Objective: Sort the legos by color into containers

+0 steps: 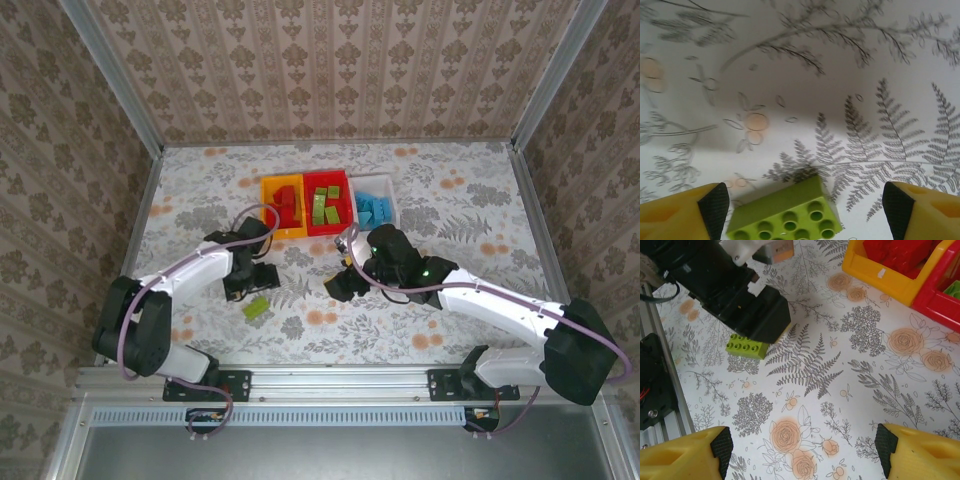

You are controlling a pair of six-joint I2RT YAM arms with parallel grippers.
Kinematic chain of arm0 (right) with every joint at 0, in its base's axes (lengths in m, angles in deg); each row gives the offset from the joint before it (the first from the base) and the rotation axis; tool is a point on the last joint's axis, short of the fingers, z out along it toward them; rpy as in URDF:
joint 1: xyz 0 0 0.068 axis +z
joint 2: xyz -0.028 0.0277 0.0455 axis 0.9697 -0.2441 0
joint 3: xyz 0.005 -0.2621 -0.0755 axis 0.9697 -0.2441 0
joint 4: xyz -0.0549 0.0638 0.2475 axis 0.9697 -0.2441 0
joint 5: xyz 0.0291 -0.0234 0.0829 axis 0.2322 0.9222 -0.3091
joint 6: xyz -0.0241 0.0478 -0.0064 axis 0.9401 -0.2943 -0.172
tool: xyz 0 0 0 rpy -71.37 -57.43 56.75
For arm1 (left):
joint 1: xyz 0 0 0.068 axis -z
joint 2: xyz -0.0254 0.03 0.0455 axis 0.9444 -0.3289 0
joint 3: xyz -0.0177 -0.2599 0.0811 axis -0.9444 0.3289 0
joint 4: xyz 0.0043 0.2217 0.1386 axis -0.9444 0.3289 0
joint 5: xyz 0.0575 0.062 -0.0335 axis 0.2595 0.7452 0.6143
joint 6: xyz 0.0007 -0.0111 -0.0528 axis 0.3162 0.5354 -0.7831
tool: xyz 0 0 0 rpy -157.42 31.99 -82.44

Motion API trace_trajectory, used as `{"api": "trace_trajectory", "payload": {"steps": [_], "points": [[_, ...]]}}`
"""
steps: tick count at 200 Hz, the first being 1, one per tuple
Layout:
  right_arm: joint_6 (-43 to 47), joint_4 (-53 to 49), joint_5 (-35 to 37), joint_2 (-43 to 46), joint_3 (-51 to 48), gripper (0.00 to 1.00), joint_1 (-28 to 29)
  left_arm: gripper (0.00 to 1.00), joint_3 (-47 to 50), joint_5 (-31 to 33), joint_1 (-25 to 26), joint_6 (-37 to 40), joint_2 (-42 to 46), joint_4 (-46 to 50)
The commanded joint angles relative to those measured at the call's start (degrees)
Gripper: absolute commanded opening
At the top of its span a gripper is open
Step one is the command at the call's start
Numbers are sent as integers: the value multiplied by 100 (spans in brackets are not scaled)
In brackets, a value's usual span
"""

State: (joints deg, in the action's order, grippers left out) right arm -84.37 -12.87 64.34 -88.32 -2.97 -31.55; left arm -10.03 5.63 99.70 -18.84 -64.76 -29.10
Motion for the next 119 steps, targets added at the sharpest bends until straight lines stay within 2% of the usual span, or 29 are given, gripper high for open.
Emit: {"api": "trace_trajectory", "payload": {"steps": [1, 34, 73, 102, 119], "points": [[-133, 142, -14, 80, -73, 79, 34, 84, 335, -492, 136, 8, 112, -260], [-148, 195, -24, -40, -2, 79, 37, 83, 673, -709, 462, -549, 252, -498], [-135, 196, -58, -108, 30, 79, 35, 80, 529, -672, 938, -1091, 128, -533], [-143, 228, -215, -44, -44, 78, 30, 63, 251, -211, 1140, -1319, -179, 75], [-191, 426, -510, 72, -177, 78, 25, 54, 289, -48, 1176, -1373, -236, 71]]}}
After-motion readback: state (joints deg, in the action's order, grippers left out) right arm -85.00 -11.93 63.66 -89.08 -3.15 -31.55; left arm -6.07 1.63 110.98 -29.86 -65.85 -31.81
